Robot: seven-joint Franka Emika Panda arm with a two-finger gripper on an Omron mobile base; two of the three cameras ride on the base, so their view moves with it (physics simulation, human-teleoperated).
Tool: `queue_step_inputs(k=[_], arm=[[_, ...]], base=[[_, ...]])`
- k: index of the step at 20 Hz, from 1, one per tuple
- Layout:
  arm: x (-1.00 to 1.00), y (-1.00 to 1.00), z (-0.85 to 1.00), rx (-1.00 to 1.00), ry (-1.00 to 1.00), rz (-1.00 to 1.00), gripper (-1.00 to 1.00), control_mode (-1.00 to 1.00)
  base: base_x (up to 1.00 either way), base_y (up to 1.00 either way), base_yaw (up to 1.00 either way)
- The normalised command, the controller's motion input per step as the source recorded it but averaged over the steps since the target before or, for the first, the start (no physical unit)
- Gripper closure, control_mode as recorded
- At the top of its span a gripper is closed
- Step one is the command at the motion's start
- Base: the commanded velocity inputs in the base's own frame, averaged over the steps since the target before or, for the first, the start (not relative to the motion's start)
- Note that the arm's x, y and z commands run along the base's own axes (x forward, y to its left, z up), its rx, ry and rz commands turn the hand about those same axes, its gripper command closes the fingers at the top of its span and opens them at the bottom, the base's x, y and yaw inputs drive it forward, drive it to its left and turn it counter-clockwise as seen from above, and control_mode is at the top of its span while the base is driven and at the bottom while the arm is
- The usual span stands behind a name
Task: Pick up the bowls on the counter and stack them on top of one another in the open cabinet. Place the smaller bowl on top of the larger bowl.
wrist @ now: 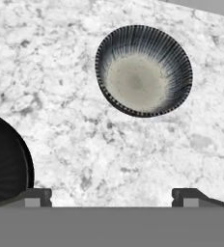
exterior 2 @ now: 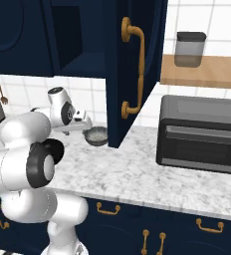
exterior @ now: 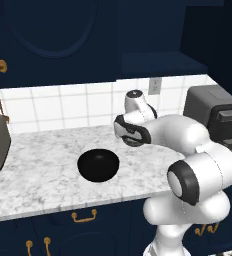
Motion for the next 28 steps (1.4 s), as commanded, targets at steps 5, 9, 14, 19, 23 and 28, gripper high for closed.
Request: queue_step_inputs(k=[5,9,14,19,23,28], arm=[[0.52,0.2,-0.29,-0.06,0.1,0.0,-1.0,-1.0],[0.21,-0.24,-0.25,0.0,0.01,0.0,-1.0,-1.0],[0.06,-0.11,-0.34,0.0,0.0,0.0,-1.0,-1.0],[0.11,-0.03,-0.32,0.0,-0.01,0.0,-1.0,-1.0],[0.18,-0.17,-0.21,0.0,-0.07,0.0,-1.0,-1.0],[0.11,-0.17,-0.12,0.0,-0.07,0.0,-1.0,-1.0]], base=[[0.0,0.0,0.0],[0.0,0.0,0.0],[0.0,0.0,0.0],[0.0,0.0,0.0],[0.0,0.0,0.0],[0.0,0.0,0.0]])
